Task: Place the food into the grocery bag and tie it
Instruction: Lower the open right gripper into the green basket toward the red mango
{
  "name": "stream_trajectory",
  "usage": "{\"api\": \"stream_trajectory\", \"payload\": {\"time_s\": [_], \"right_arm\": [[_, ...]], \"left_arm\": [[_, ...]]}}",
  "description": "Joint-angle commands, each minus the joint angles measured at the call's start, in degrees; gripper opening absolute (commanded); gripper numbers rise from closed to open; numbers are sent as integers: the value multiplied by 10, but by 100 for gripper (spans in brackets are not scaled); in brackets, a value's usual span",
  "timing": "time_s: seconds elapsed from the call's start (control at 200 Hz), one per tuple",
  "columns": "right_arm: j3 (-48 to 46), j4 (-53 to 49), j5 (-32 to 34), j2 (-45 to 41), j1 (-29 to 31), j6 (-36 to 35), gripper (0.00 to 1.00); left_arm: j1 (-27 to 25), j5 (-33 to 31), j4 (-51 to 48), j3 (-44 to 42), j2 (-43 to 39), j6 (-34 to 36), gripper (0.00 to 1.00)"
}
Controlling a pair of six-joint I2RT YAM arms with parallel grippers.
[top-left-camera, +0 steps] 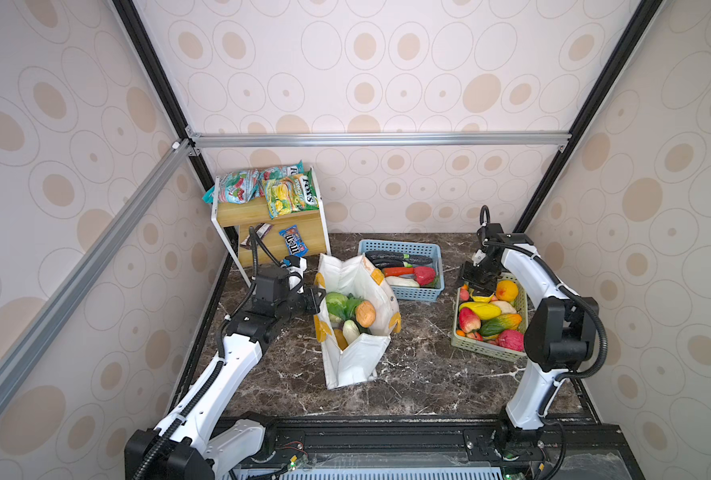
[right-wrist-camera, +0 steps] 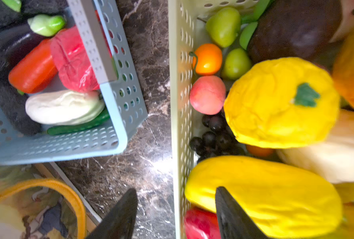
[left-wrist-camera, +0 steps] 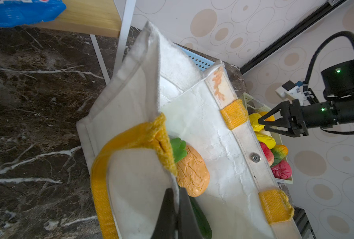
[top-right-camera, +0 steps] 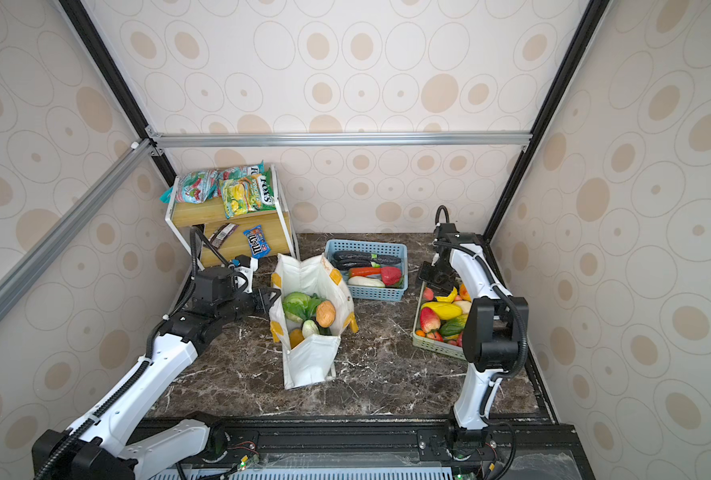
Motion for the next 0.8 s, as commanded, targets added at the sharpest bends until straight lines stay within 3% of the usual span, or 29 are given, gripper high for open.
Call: {"api": "stream_trajectory", "payload": {"time_s": [0.0, 0.3, 0.46, 0.795], "right_arm": [[-26, -58, 38, -50, 1, -25, 68], [-143, -40, 38, -148, 1, -36, 96], [-194, 2, 4, -168, 1, -36, 94], [-252, 56, 2, -169, 1, -15, 80]], "left_arm": [[-2, 21, 31, -1, -15, 21, 0], [-5, 32, 42, -13, -11, 21, 0], [-6, 32, 50, -24, -12, 15, 0], [-7, 32, 41, -28, -26, 21, 0]]}}
